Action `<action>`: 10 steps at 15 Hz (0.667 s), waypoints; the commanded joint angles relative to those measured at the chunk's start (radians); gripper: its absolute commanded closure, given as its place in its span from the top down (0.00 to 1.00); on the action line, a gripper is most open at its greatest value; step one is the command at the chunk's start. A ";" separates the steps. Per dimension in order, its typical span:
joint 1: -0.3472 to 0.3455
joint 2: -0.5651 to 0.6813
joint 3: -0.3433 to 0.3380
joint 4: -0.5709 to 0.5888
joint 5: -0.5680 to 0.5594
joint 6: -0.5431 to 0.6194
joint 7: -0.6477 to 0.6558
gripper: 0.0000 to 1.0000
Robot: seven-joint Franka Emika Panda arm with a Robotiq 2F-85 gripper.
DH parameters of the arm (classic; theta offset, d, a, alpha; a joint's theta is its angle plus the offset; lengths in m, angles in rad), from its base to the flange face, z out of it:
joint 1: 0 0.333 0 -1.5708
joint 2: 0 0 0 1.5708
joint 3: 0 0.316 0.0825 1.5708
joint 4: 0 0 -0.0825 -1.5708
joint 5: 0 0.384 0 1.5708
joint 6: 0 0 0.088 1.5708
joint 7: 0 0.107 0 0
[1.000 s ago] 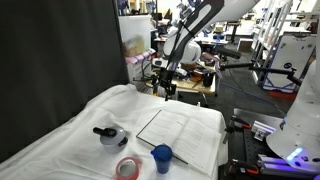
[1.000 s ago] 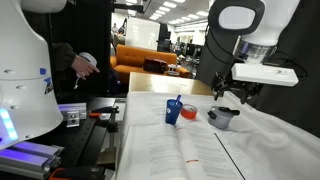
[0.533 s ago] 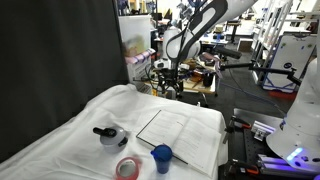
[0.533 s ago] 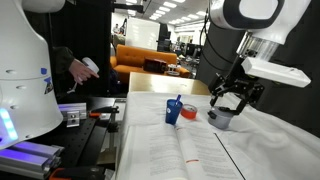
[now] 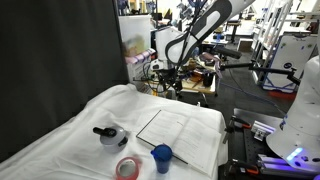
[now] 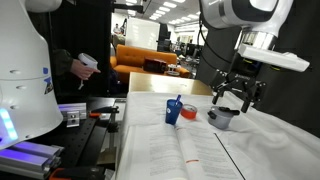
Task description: Take the marker out of the cup and put it on the book
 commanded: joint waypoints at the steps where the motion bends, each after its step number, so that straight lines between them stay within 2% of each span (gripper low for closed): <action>1: -0.006 0.000 0.005 0.002 -0.001 -0.002 0.004 1.00; 10: -0.005 0.002 0.003 0.004 -0.015 -0.015 0.000 1.00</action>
